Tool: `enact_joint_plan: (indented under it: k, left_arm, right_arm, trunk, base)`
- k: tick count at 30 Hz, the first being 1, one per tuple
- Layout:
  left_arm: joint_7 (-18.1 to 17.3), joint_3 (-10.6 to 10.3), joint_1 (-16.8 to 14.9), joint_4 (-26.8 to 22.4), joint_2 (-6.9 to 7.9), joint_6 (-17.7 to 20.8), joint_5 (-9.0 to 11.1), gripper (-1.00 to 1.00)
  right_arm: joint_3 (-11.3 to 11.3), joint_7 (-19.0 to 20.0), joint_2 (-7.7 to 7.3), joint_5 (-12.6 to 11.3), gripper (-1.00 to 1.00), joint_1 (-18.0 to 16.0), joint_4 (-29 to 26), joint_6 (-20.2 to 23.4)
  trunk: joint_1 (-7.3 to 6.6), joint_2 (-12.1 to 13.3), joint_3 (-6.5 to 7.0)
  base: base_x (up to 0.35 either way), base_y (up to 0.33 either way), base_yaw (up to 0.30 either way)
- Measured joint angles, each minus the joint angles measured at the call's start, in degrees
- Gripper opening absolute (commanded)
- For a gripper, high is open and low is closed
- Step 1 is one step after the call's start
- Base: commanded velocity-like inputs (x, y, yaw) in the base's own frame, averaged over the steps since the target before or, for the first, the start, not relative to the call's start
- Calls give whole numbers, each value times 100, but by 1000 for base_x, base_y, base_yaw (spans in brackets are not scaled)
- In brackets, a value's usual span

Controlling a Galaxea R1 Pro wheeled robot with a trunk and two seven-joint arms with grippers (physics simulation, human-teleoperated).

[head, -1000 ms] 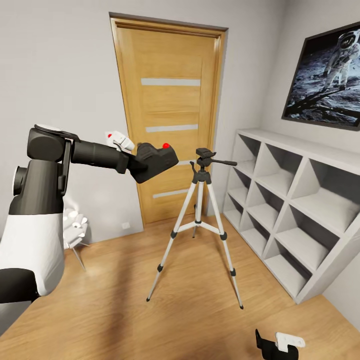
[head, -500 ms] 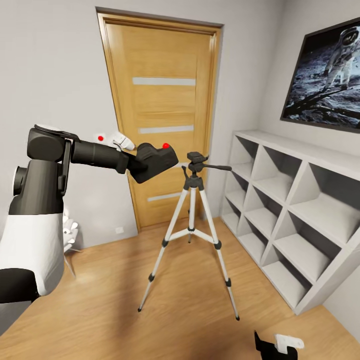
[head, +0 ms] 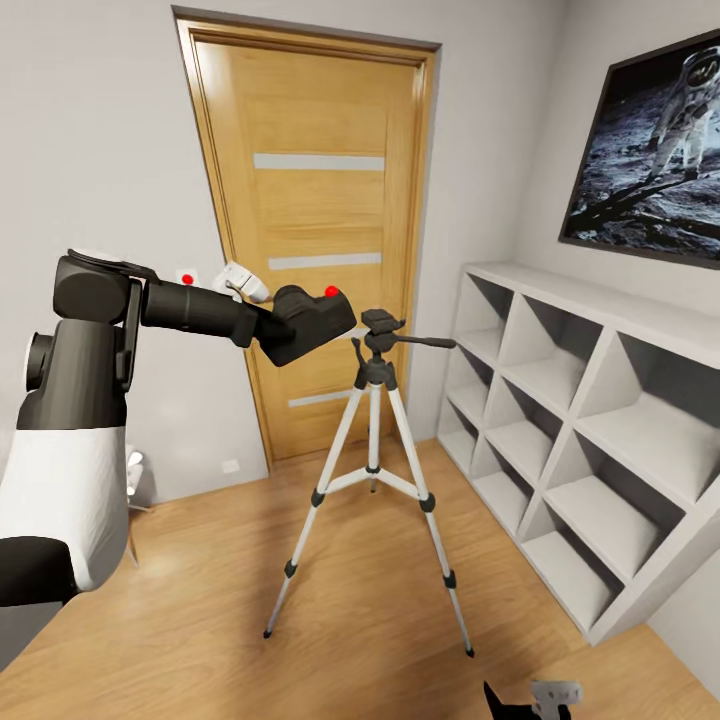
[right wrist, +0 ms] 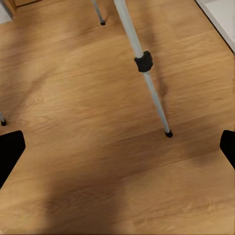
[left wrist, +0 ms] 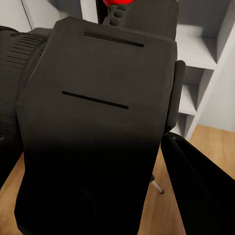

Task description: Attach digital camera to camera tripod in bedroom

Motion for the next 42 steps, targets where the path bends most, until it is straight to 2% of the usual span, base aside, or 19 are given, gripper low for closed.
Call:
enact_joint_plan:
  k: [6, 21, 29, 37, 42]
  left_arm:
    - [0, -1, 0, -1, 3, 0, -1, -100]
    - [0, 8, 0, -5, 5, 0, 0, -100]
    - [-2, 49, 0, -12, 7, 0, 1, -100]
    - [-1, 43, -1, -15, 5, 0, 0, -100]
    - [-1, 23, 0, -252, 4, 0, 3, -100]
  right_arm:
    - [6, 151, -24, 9, 100, 22, 2, -4]
    - [9, 207, -34, 13, 100, 37, 1, -2]
    - [16, 207, -33, 17, 100, 36, 1, 10]
    - [16, 202, -33, 16, 100, 37, 1, 11]
    - [17, 199, -33, 17, 100, 36, 2, 11]
  trunk:
    - [0, 0, 0]
    - [0, 0, 0]
    - [-3, 0, 0]
    - [-3, 0, 0]
    - [-3, 0, 0]
  base:
    - [8, -6, 0]
    - [2, -1, 0]
    - [256, -191, 29]
    - [268, -203, 196]
    - [252, -221, 211]
